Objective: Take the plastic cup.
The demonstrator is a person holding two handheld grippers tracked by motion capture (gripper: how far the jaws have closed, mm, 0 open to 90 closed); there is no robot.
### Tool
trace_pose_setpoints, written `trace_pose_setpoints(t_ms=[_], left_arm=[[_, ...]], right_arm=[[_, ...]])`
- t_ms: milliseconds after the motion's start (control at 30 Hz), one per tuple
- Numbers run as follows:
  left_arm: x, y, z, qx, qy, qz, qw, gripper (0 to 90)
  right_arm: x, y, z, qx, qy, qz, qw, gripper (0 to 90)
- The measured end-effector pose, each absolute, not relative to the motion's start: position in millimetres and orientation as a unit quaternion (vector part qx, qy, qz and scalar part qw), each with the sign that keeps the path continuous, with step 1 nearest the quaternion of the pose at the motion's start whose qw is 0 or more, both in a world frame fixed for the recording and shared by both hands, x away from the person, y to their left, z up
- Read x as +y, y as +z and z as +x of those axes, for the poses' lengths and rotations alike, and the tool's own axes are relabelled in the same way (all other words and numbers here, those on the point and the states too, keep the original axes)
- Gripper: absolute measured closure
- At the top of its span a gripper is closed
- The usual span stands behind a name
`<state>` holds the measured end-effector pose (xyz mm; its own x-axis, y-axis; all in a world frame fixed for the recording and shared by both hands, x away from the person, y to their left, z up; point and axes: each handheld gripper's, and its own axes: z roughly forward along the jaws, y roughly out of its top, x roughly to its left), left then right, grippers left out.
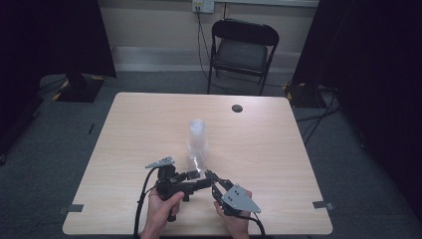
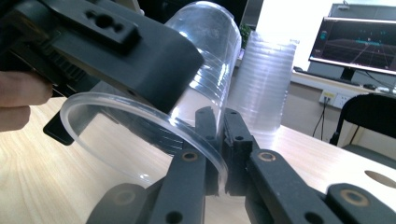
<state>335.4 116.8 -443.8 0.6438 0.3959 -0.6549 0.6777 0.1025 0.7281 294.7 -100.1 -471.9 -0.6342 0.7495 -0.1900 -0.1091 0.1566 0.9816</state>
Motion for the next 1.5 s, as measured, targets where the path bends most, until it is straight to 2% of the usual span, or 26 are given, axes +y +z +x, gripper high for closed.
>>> trace_pose_setpoints(t_ms=[467,800,1167,1500], left_arm=[[126,-444,335,0.401,-0.105,0.658,0.628,16.3],[131,-445,332,0.391,-0.077,0.666,0.631,17.5],[139,-446,328,0.375,0.015,0.697,0.611,16.0],[132,-446,325,0.334,0.144,0.740,0.566,15.9]], right_arm=[[-116,-470,299,0.661,0.605,0.274,0.348,87.4],[-124,-468,303,0.667,0.601,0.309,0.313,87.4],[-139,-465,307,0.683,0.586,0.346,0.265,86.9],[-142,-460,311,0.706,0.566,0.359,0.230,86.9]])
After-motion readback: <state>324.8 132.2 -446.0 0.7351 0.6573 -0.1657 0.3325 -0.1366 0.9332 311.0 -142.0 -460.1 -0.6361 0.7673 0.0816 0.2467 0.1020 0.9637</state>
